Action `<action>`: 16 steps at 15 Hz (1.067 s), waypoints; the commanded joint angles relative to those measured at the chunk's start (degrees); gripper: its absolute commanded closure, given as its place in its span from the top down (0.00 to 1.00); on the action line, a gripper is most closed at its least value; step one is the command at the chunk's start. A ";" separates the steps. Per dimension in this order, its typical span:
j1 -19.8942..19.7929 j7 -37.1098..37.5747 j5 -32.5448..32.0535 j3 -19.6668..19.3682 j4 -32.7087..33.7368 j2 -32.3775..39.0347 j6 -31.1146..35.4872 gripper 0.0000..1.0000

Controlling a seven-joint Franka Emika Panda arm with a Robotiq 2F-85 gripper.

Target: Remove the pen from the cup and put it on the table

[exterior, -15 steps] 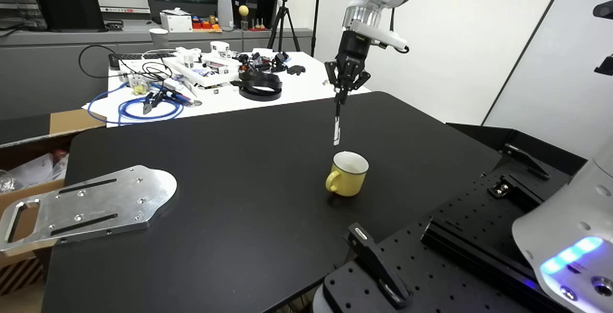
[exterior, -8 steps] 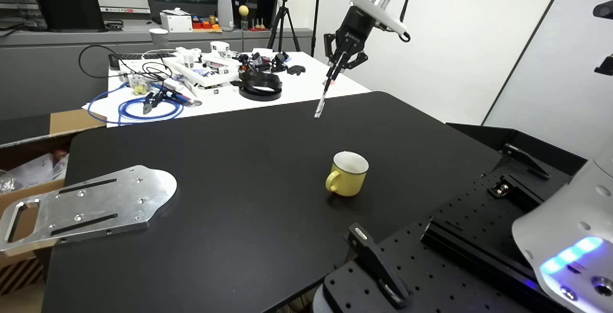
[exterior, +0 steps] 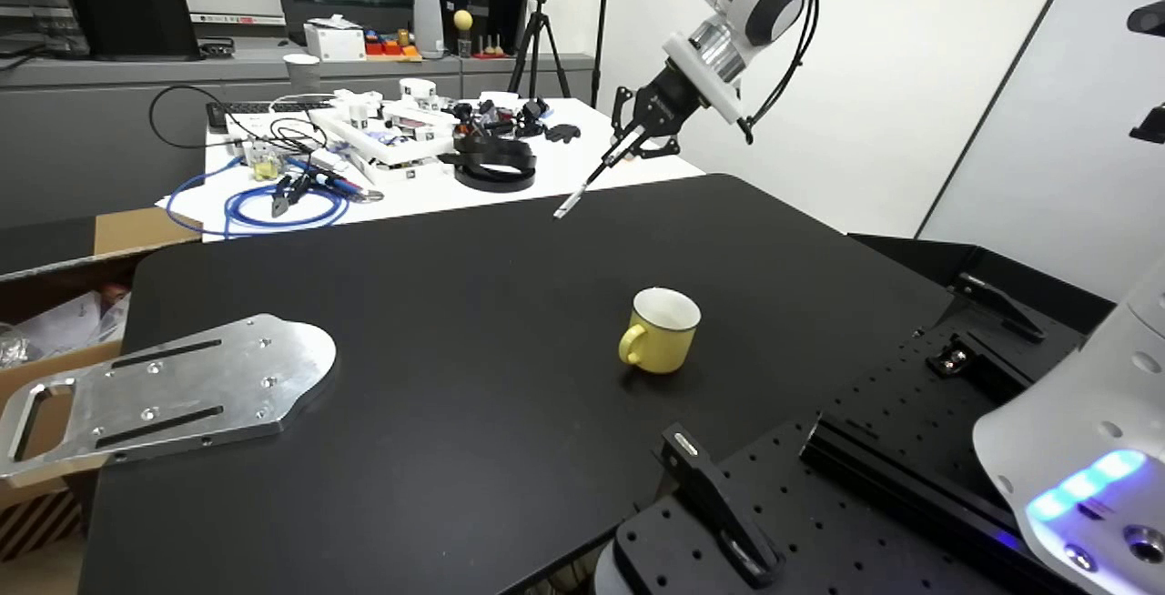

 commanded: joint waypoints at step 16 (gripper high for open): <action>1.39 2.98 15.07 -3.75 23.15 31.82 -9.62 0.38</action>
